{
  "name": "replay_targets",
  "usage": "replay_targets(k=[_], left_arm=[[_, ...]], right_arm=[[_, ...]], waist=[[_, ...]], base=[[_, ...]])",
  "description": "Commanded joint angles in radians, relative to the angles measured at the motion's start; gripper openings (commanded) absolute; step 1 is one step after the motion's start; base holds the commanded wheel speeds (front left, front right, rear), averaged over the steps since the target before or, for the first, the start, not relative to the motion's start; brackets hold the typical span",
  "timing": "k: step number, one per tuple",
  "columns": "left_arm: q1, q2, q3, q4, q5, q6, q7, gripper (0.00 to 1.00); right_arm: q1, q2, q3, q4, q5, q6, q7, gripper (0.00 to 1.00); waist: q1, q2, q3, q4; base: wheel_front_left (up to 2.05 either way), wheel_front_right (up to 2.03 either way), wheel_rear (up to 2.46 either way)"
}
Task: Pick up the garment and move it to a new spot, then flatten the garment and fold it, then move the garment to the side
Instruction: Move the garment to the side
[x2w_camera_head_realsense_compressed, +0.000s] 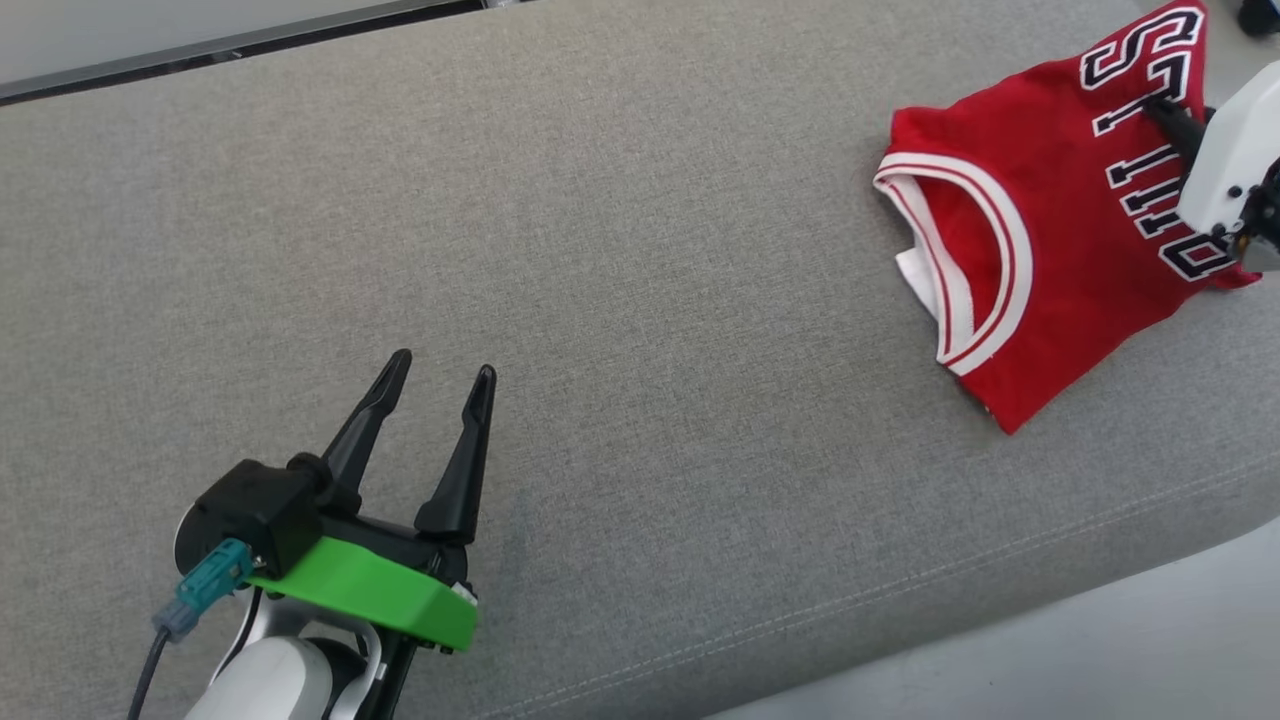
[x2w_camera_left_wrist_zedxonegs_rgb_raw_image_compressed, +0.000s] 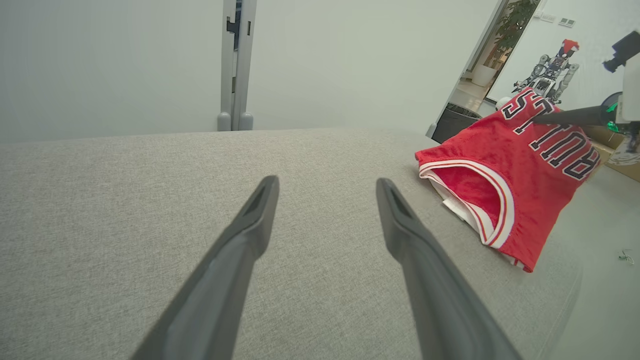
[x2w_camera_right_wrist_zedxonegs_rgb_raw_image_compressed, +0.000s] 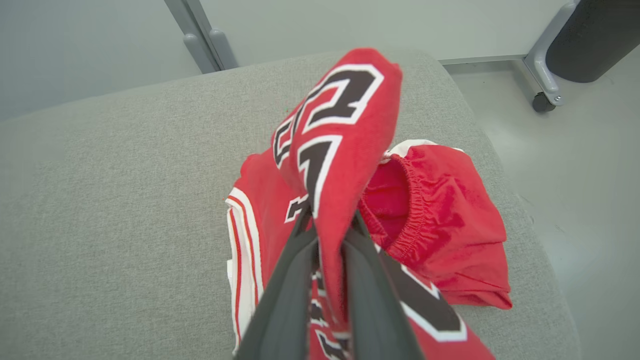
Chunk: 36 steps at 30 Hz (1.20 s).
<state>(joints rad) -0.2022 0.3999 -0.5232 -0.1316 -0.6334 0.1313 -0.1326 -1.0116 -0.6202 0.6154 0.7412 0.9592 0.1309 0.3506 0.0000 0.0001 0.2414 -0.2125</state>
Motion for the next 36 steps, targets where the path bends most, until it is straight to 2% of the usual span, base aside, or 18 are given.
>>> replay_targets(k=[1, 15, 35, 36], left_arm=[[-0.020, 0.016, 0.007, -0.013, 0.006, 0.007, 0.007, 1.00], [-0.050, 0.066, 0.014, -0.094, 0.033, 0.027, 0.058, 1.00], [-0.067, 0.119, 0.000, -0.169, 0.064, 0.049, 0.130, 1.00], [-0.066, 0.121, -0.001, -0.172, 0.065, 0.051, 0.132, 1.00]], right_arm=[[-0.031, -0.019, -0.001, 0.013, -0.013, -0.001, -0.002, 0.00], [-0.134, -0.120, 0.004, 0.106, -0.071, -0.001, -0.051, 0.00], [-0.156, -0.080, -0.029, 0.371, -0.114, -0.001, -0.243, 0.00], [-0.163, -0.081, -0.036, 0.394, -0.119, -0.001, -0.261, 0.09]], waist=[[0.0000, -0.0001, 0.024, -0.003], [0.0000, -0.0001, 0.138, 0.027], [0.0000, -0.0001, 0.231, 0.047], [0.0000, -0.0001, 0.232, 0.047]], base=[[0.00, 0.00, 0.00], [0.00, 0.00, 0.00], [0.00, 0.00, 0.00], [0.00, 0.00, 0.00]])
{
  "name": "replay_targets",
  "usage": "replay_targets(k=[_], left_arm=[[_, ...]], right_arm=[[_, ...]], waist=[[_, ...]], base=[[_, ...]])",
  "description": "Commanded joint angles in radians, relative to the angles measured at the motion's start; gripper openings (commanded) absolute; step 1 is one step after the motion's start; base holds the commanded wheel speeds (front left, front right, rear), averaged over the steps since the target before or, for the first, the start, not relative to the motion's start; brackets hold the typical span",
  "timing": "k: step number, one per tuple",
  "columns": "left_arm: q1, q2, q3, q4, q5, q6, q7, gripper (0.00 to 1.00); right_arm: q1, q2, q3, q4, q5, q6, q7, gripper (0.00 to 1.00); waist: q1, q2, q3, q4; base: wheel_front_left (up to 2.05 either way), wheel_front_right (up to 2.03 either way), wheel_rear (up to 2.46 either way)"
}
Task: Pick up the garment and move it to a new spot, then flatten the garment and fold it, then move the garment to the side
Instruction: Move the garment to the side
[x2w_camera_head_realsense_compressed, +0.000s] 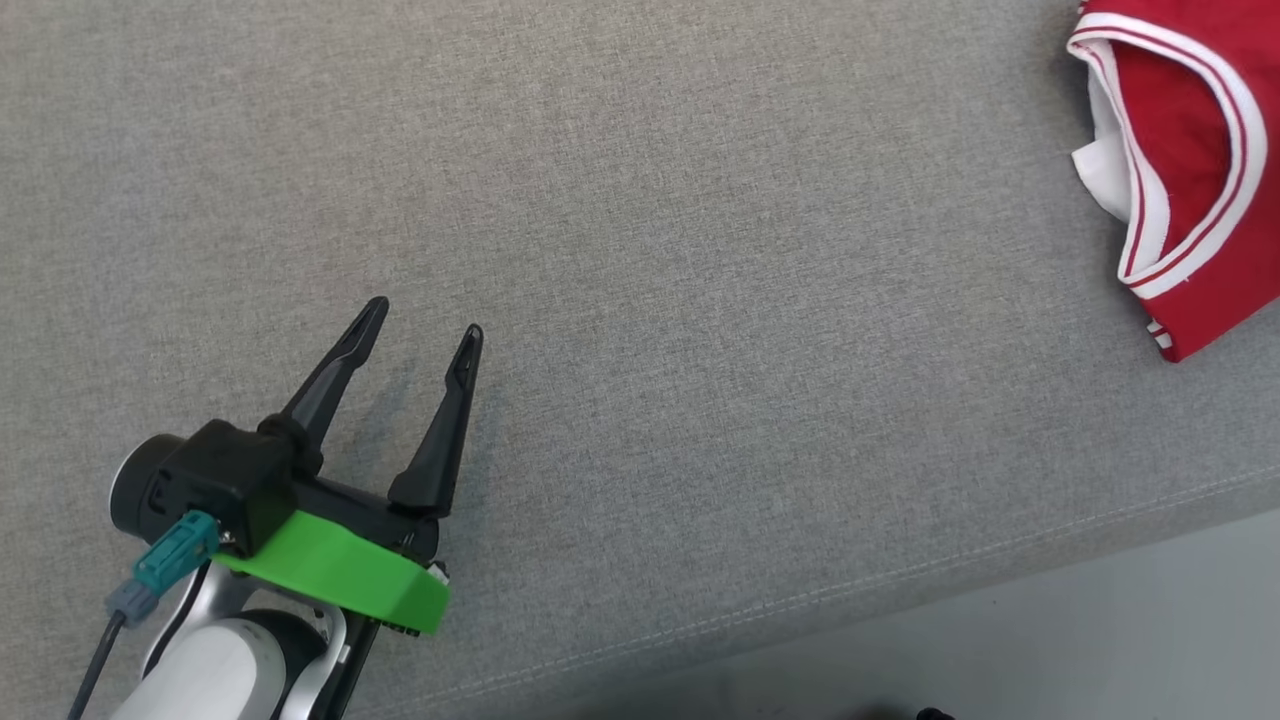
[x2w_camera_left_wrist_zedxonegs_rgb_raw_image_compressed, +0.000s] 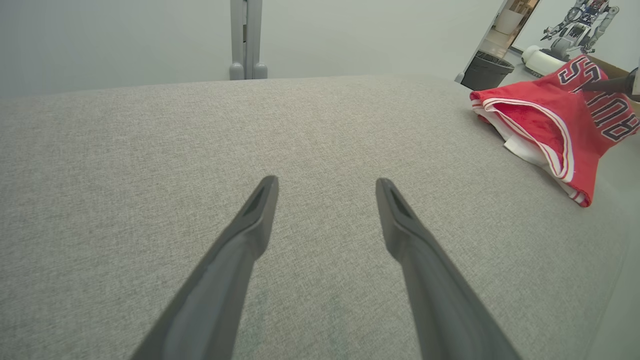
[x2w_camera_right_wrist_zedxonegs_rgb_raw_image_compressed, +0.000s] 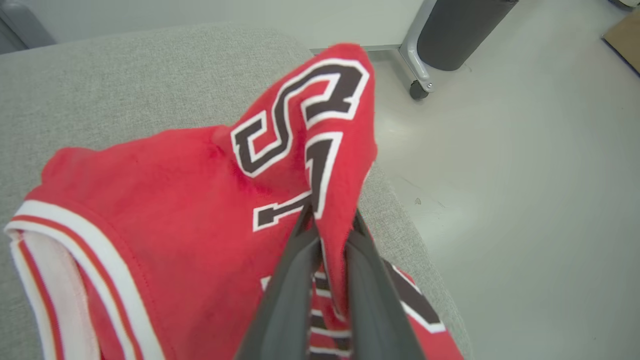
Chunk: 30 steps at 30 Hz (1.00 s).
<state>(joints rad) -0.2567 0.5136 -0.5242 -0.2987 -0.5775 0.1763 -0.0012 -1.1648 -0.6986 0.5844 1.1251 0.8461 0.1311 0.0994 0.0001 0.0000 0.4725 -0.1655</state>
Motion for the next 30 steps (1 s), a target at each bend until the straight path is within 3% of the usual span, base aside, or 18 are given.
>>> replay_targets(k=[1, 2, 3, 15, 25, 30], left_arm=[[-0.012, 0.008, 0.000, -0.007, 0.008, 0.008, 0.004, 1.00], [-0.012, 0.009, -0.001, -0.008, 0.008, 0.008, 0.006, 1.00], [-0.013, 0.010, -0.001, -0.010, 0.008, 0.009, 0.007, 1.00], [-0.016, 0.000, -0.004, 0.003, -0.002, 0.012, -0.005, 1.00], [-0.023, -0.044, 0.010, 0.071, -0.043, -0.005, -0.056, 1.00], [-0.010, -0.086, 0.053, 0.147, -0.088, 0.021, -0.108, 1.00]], right_arm=[[-0.020, 0.000, -0.009, 0.031, -0.014, -0.001, -0.028, 0.40], [-0.027, 0.007, -0.010, 0.049, -0.022, -0.001, -0.042, 0.84], [-0.033, 0.014, -0.009, 0.067, -0.031, -0.001, -0.053, 1.00], [-0.047, 0.028, 0.012, 0.133, -0.076, -0.001, -0.099, 1.00], [-0.016, 0.047, 0.058, 0.028, -0.059, -0.001, -0.130, 1.00], [0.030, 0.050, 0.092, -0.076, -0.015, -0.001, -0.147, 1.00]], waist=[[-0.0001, 0.0000, 0.004, 0.000], [-0.0001, 0.0000, 0.005, -0.001], [-0.0001, 0.0000, 0.007, -0.001], [-0.0001, 0.0000, -0.003, -0.020], [-0.0001, 0.0000, -0.092, -0.024], [-0.0001, 0.0000, -0.179, -0.007]], base=[[0.00, 0.00, 0.00], [0.00, 0.00, 0.00], [0.00, 0.00, 0.00], [0.00, 0.00, 0.00], [0.00, 0.00, 0.00], [0.00, 0.00, 0.00]])
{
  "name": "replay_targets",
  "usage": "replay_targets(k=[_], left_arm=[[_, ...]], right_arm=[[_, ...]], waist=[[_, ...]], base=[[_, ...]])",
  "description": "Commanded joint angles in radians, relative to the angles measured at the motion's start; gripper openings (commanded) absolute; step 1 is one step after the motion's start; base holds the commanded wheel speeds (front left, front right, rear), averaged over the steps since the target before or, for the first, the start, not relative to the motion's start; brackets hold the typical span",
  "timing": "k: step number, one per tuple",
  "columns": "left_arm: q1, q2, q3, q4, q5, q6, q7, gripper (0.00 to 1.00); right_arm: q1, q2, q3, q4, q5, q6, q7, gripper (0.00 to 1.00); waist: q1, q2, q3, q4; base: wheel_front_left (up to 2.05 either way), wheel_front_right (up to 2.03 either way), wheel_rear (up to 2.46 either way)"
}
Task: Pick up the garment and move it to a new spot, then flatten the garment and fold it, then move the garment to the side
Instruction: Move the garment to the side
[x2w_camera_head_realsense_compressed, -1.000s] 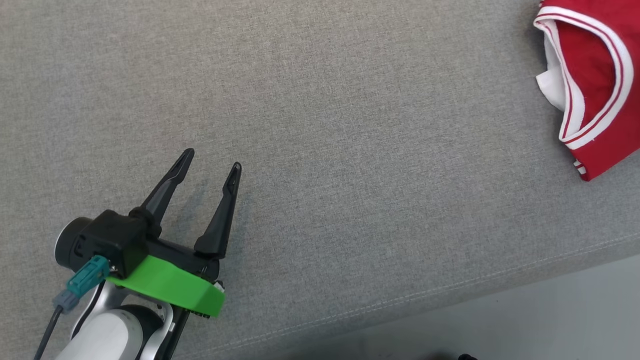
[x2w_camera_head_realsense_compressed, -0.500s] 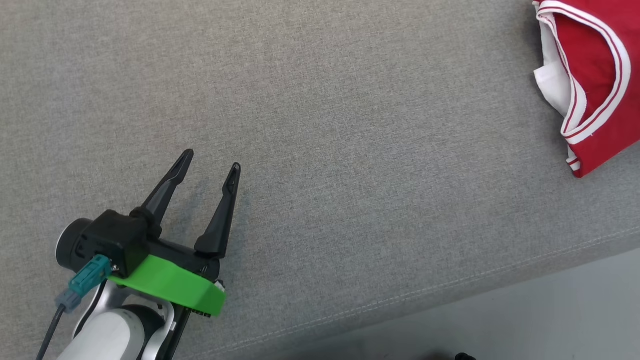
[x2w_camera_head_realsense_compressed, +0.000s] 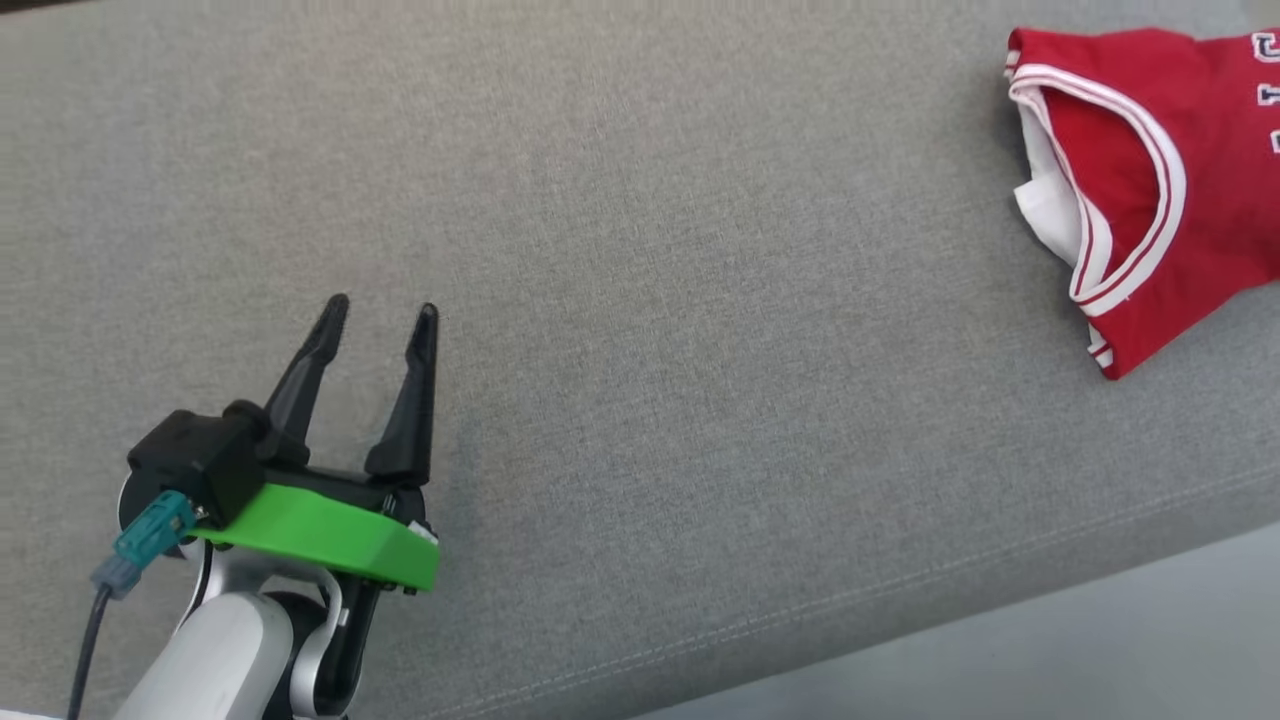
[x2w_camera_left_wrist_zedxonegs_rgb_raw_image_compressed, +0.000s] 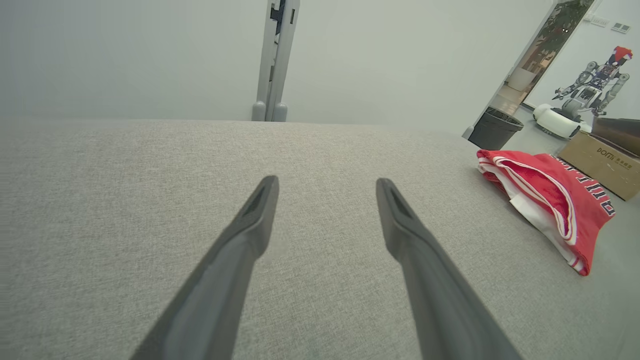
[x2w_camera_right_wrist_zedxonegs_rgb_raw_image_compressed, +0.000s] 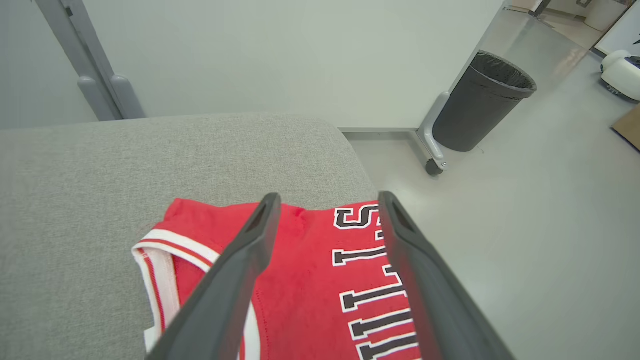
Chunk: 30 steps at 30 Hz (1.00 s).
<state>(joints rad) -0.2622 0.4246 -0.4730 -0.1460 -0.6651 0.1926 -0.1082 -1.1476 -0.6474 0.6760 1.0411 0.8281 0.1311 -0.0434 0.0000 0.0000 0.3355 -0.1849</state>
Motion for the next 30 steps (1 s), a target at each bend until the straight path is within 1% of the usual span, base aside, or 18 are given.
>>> replay_targets(k=[1, 4, 6, 8, 14, 19, 27, 30], left_arm=[[0.001, -0.002, 0.007, 0.008, -0.008, 0.004, -0.008, 1.00], [0.018, -0.012, 0.031, 0.048, -0.029, 0.011, -0.030, 1.00], [0.028, -0.007, 0.045, 0.074, -0.044, 0.008, -0.042, 1.00], [0.034, 0.002, 0.061, 0.098, -0.050, 0.014, -0.046, 1.00], [0.059, 0.019, 0.088, 0.169, -0.063, 0.036, -0.044, 1.00], [0.088, 0.024, 0.101, 0.206, -0.083, 0.045, -0.039, 1.00], [0.155, 0.043, 0.117, 0.229, -0.103, 0.068, -0.039, 1.00], [0.182, 0.050, 0.118, 0.232, -0.104, 0.075, -0.040, 1.00]], right_arm=[[0.024, 0.001, 0.007, -0.011, 0.009, -0.001, -0.008, 1.00], [0.052, 0.006, 0.026, -0.063, 0.029, -0.001, -0.025, 1.00], [0.074, 0.012, 0.035, -0.090, 0.042, -0.001, -0.043, 1.00], [0.097, 0.019, 0.040, -0.109, 0.054, -0.001, -0.062, 1.00], [0.175, 0.049, 0.035, -0.120, 0.072, -0.001, -0.113, 1.00], [0.232, 0.082, 0.029, -0.111, 0.050, -0.001, -0.157, 1.00], [0.339, 0.147, -0.022, -0.133, 0.021, -0.001, -0.206, 1.00], [0.389, 0.175, -0.065, -0.149, 0.002, -0.001, -0.216, 1.00]], waist=[[0.0000, 0.0000, -0.056, 0.016], [0.0000, 0.0000, -0.100, 0.029], [0.0000, 0.0000, -0.129, 0.038], [0.0000, 0.0000, -0.155, 0.048], [0.0000, 0.0000, -0.227, 0.086], [0.0000, 0.0000, -0.272, 0.112], [0.0000, 0.0000, -0.337, 0.156], [0.0000, 0.0000, -0.354, 0.173]], base=[[0.00, 0.00, 0.00], [0.00, 0.00, 0.00], [0.00, 0.00, 0.00], [0.00, 0.00, 0.00], [0.00, 0.00, 0.00], [0.00, 0.00, 0.00], [0.00, 0.00, 0.00], [0.00, 0.00, 0.00]])
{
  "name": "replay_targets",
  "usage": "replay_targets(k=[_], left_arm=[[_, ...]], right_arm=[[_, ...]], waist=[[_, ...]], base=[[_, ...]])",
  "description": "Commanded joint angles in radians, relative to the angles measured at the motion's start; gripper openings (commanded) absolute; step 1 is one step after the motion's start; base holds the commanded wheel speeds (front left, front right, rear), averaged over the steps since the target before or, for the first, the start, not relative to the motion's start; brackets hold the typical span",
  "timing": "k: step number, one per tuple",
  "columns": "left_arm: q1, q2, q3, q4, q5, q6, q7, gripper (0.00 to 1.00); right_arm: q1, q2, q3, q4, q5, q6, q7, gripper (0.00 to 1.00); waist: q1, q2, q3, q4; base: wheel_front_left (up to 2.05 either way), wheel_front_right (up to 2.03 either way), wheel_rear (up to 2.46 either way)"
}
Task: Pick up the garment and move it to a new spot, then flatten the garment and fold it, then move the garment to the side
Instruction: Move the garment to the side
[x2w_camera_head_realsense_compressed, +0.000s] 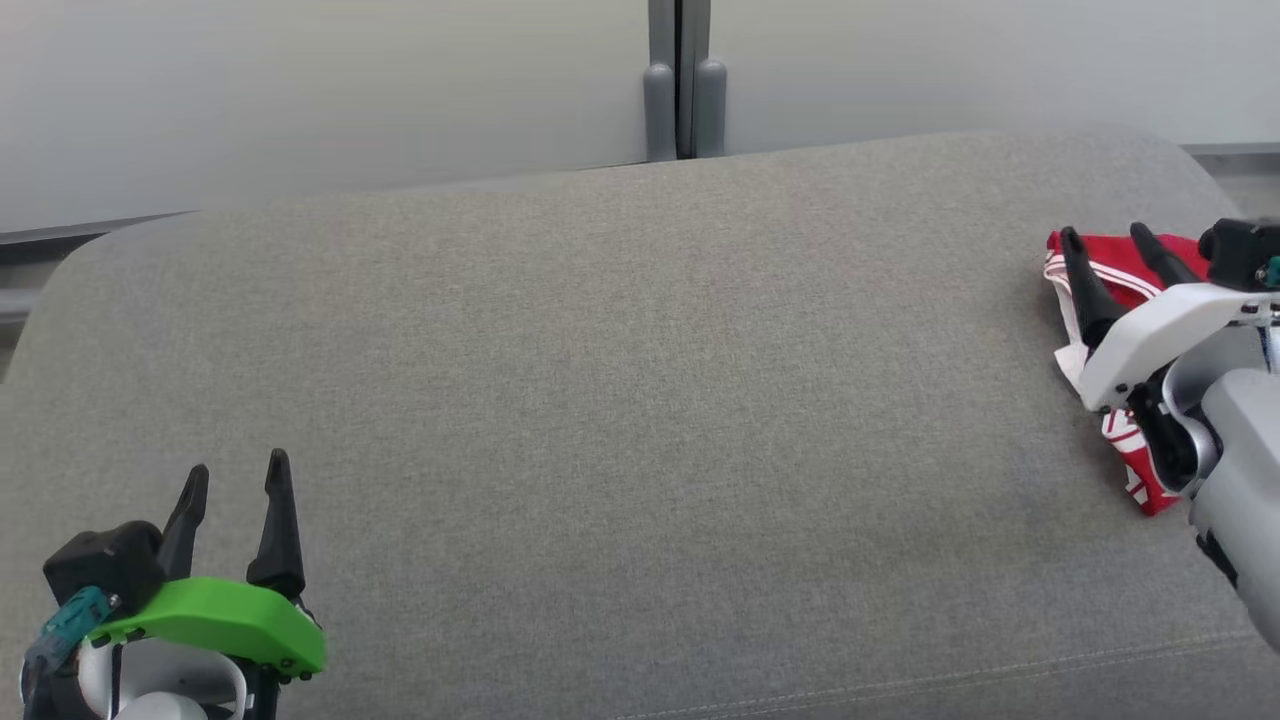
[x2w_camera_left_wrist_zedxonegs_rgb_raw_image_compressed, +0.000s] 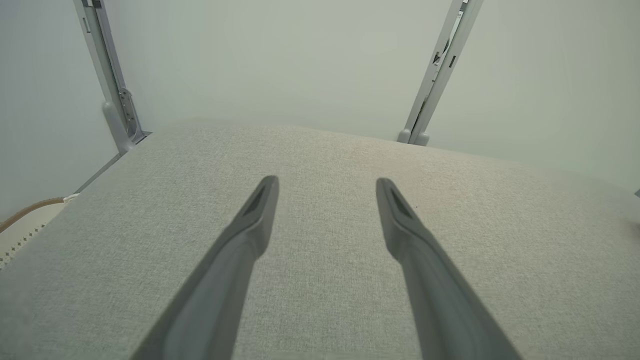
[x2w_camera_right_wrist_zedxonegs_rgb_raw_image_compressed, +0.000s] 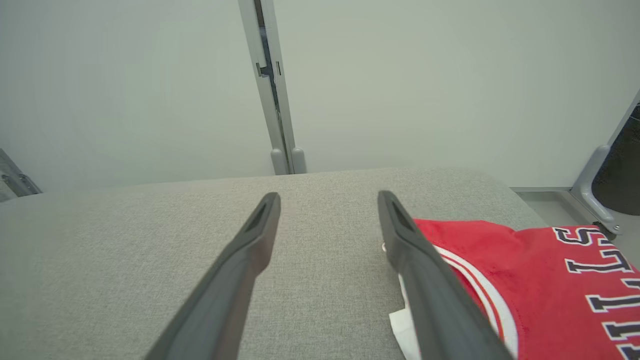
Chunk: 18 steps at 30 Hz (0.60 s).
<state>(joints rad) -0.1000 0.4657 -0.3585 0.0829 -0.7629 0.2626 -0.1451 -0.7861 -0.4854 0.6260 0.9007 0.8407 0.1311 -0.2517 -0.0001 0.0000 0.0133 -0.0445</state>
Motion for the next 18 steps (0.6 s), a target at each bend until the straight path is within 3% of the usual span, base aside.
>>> replay_targets(k=[1, 11, 18], left_arm=[[0.029, 0.008, 0.005, 0.003, -0.011, 0.007, -0.004, 1.00], [0.095, 0.008, 0.019, 0.016, -0.021, 0.018, -0.037, 1.00], [0.125, 0.003, 0.012, 0.017, -0.001, 0.026, -0.062, 1.00]], right_arm=[[0.045, 0.023, -0.032, -0.017, -0.019, -0.001, -0.009, 1.00], [0.224, 0.129, -0.215, -0.170, -0.185, -0.001, -0.013, 1.00], [0.381, 0.250, -0.364, -0.306, -0.350, -0.001, -0.004, 1.00]], waist=[[0.0001, 0.0000, -0.036, 0.038], [0.0001, 0.0000, -0.064, 0.063], [0.0001, 0.0000, -0.083, 0.073]], base=[[0.00, 0.00, 0.00], [0.00, 0.00, 0.00], [0.00, 0.00, 0.00]])
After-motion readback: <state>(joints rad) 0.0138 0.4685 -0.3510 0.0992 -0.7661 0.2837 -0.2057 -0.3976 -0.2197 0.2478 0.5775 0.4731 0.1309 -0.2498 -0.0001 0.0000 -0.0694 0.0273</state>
